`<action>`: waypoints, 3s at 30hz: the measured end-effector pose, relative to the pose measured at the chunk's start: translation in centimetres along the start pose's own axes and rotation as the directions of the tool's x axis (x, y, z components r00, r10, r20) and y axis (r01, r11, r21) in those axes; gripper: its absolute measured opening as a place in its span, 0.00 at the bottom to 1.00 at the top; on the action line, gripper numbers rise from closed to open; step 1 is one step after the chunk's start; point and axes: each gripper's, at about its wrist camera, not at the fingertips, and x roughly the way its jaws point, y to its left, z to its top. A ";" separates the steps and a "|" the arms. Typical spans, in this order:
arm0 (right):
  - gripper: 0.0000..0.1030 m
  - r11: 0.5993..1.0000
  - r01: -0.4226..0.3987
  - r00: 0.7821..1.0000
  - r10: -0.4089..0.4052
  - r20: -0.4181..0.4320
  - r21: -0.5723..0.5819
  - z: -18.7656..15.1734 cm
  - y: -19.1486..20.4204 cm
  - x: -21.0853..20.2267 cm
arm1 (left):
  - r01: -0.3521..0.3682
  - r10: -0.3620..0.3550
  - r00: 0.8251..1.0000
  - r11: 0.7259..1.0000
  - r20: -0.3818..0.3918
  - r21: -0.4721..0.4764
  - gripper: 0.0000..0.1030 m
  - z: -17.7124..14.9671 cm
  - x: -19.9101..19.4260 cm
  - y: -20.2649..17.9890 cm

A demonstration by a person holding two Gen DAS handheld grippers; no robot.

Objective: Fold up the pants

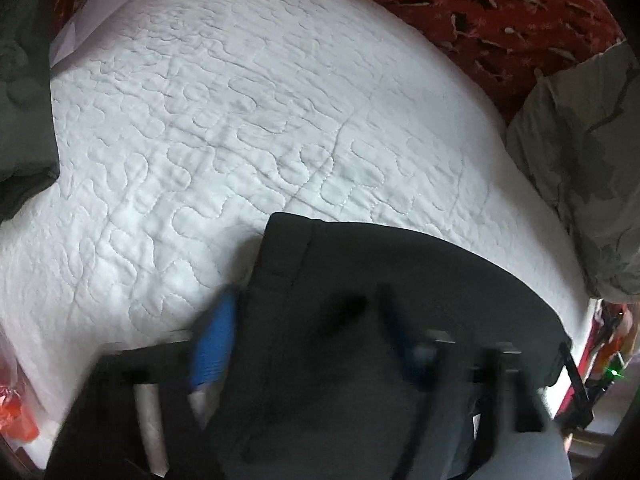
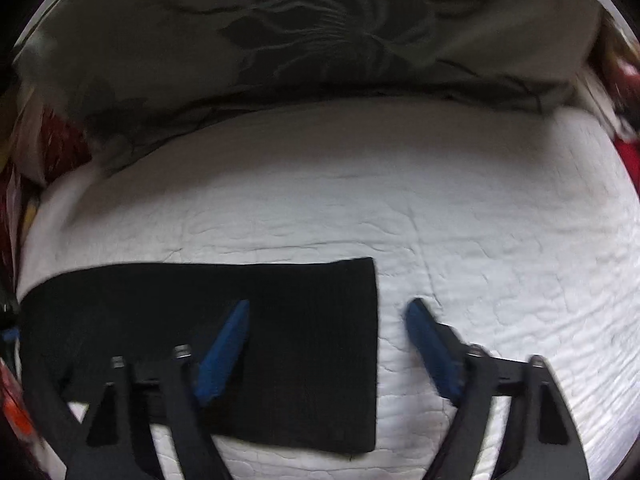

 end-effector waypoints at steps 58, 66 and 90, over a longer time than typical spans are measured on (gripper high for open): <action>0.51 0.933 -0.272 0.962 0.258 0.092 0.236 -23.6 -6.5 -14.8 | 0.267 -0.235 0.950 0.953 0.204 -0.143 0.53 -15.5 -8.9 13.8; 0.51 0.945 -0.236 0.972 0.231 0.048 0.226 -22.5 -3.2 -11.7 | 0.223 -0.195 0.965 0.961 0.173 -0.163 0.53 -13.7 -7.0 13.4; 0.10 0.921 -0.321 0.944 0.329 0.000 0.219 -24.2 -3.3 -10.7 | 0.247 -0.214 0.958 0.953 0.189 -0.177 0.05 -13.8 -5.7 17.7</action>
